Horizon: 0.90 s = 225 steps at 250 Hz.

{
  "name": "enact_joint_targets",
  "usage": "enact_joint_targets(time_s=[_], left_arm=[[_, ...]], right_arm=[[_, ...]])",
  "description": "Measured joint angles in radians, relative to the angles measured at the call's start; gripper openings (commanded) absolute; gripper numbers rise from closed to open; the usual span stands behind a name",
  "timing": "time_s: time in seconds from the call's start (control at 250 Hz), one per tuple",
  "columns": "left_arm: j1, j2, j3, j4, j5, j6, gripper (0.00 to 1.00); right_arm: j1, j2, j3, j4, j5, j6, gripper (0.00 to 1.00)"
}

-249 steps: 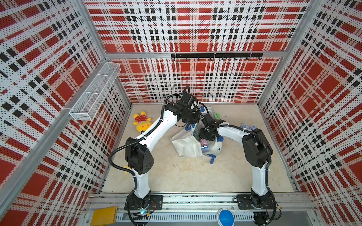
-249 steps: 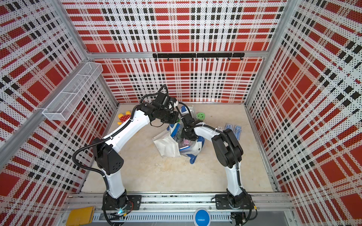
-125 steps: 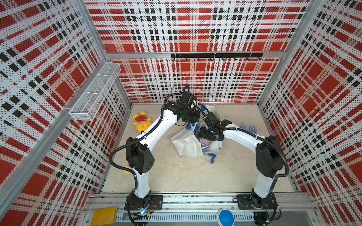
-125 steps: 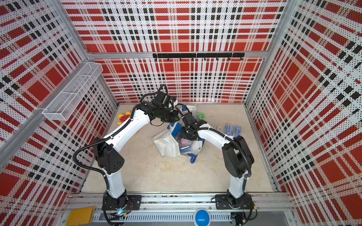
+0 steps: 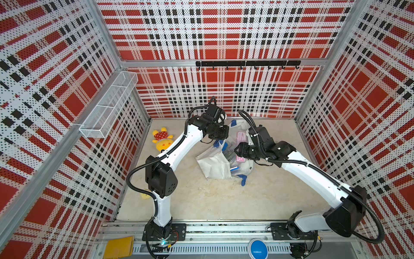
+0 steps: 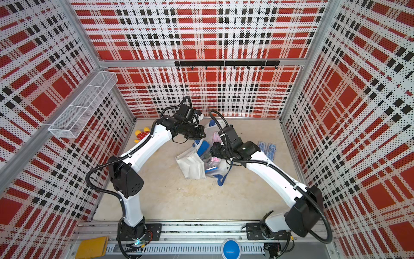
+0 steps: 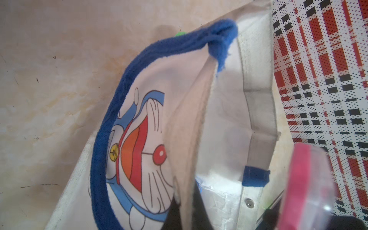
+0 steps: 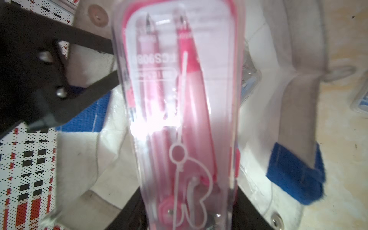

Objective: Take out the compass set from the canvas bag
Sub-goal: Pick up the compass set from the canvas bag, then place the compass set at the center of the board.

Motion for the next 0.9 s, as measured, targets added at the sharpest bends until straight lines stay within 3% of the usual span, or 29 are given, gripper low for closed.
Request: enact_joint_targets(time_s=[0.28,0.496,0.728,0.9], left_arm=[[0.003,0.001,0.002,0.003,0.008,0.0,0.0],[0.003,0.001,0.002,0.003,0.015,0.0,0.0],[0.003,0.001,0.002,0.002,0.024,0.001,0.0],[0.005,0.001,0.002,0.002,0.028,0.002,0.0]], right_arm=[[-0.222,-0.137,-0.046,-0.081,-0.014,-0.062,0.36],[-0.452,-0.212,-0.186,-0.158,-0.056,-0.159,0.36],[-0.589,-0.19,-0.403,-0.206,-0.092,-0.243,0.36],[-0.623,-0.069,-0.437,-0.211,-0.104,-0.261,0.35]])
